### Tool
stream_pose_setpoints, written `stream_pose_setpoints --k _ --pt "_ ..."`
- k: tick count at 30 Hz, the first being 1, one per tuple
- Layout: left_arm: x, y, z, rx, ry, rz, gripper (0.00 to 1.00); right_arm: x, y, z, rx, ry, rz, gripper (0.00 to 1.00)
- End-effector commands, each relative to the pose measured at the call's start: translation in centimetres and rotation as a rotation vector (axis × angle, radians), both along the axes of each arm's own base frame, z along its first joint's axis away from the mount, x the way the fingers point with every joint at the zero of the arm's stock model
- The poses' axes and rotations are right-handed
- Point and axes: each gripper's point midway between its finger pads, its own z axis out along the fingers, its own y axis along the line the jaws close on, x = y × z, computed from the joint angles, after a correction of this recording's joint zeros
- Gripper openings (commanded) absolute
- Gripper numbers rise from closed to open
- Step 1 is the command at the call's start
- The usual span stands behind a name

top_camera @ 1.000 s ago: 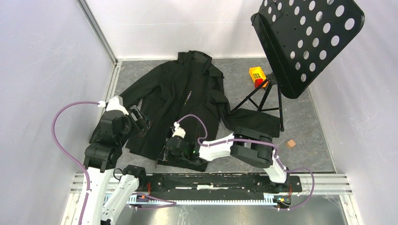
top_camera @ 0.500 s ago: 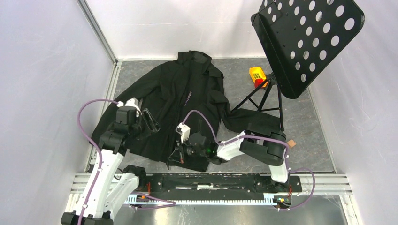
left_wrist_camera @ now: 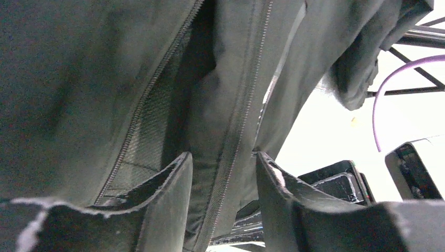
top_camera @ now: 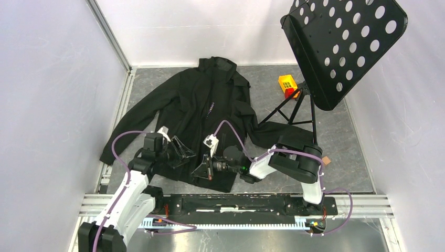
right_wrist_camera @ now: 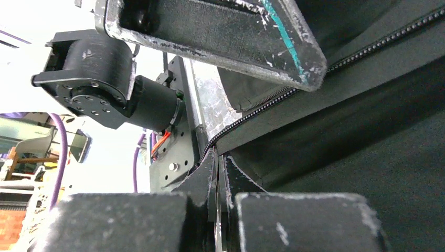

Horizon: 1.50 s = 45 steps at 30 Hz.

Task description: Zip up the jacket

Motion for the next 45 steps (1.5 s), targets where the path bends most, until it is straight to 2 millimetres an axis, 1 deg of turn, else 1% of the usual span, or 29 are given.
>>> stream_pose_setpoints --k 1,3,4,5,10,15,17,18,20,22,23,25,26,29,30,31,33,35,38,41,43,45 --pt "1.4 -1.4 2.9 -0.087 -0.123 -0.045 0.58 0.1 0.5 3.5 0.123 -0.033 0.014 0.00" --pt "1.5 -1.3 2.8 -0.079 -0.127 -0.035 0.60 0.2 0.4 3.4 0.125 -0.027 0.011 0.00" --pt "1.5 -1.1 2.6 -0.065 -0.119 -0.027 0.59 0.3 0.3 3.4 0.128 -0.025 0.009 0.00" --pt "1.5 -1.0 2.2 -0.051 -0.104 -0.023 0.55 0.3 0.3 3.5 0.130 -0.021 0.007 0.00" --pt "1.2 -0.5 0.5 0.033 -0.030 -0.014 0.53 0.6 0.3 3.2 0.116 -0.013 -0.003 0.00" --pt "1.1 0.0 0.2 0.141 -0.025 -0.013 0.53 0.7 0.4 2.8 0.104 0.000 -0.008 0.00" --pt "1.1 -0.1 0.4 0.149 -0.035 -0.016 0.53 0.9 0.4 2.6 0.092 0.005 -0.018 0.00" --pt "1.0 -0.1 0.3 0.148 -0.034 -0.020 0.53 0.9 0.4 2.7 0.089 0.006 -0.020 0.00" --pt "0.9 -0.3 0.4 0.142 -0.032 -0.027 0.49 1.1 0.5 2.4 0.068 0.010 -0.026 0.00" --pt "1.0 -0.7 0.8 0.119 -0.049 -0.040 0.41 1.2 0.5 2.2 0.051 0.012 -0.031 0.00" --pt "1.1 -1.0 1.1 0.101 -0.062 -0.051 0.35 1.2 0.4 2.1 0.042 0.013 -0.035 0.00" --pt "1.4 -1.8 1.8 0.064 -0.101 -0.075 0.26 1.2 0.1 2.0 0.020 0.010 -0.038 0.00" --pt "1.4 -2.1 2.0 0.047 -0.115 -0.088 0.23 1.2 -0.1 1.9 0.010 0.007 -0.039 0.02" --pt "1.7 -2.7 2.7 0.017 -0.144 -0.113 0.14 1.2 -0.8 2.3 0.000 -0.003 -0.046 0.03" --pt "1.8 -2.8 2.8 0.017 -0.150 -0.116 0.07 1.2 -1.0 2.6 -0.001 -0.004 -0.044 0.04" --pt "1.9 -2.8 3.0 0.017 -0.158 -0.119 0.03 1.1 -1.1 2.8 0.001 -0.003 -0.042 0.06" --pt "2.0 -3.3 3.9 -0.013 -0.193 -0.139 0.02 0.9 -1.6 3.2 0.018 0.004 -0.033 0.15" --pt "2.0 -4.3 5.1 -0.076 -0.244 -0.170 0.02 0.8 -2.0 3.8 0.058 0.019 -0.025 0.19" --pt "2.0 -5.3 6.3 -0.162 -0.278 -0.192 0.02 0.5 -2.4 4.5 0.115 0.036 0.002 0.26" --pt "2.0 -5.8 6.5 -0.205 -0.281 -0.194 0.02 0.7 -2.5 4.9 0.133 0.026 0.002 0.26" --pt "1.8 -6.0 6.4 -0.219 -0.278 -0.201 0.02 1.1 -2.9 5.1 0.144 0.018 -0.019 0.22" --pt "1.6 -6.0 6.2 -0.222 -0.271 -0.207 0.02 1.5 -3.3 5.0 0.139 0.010 -0.037 0.21"
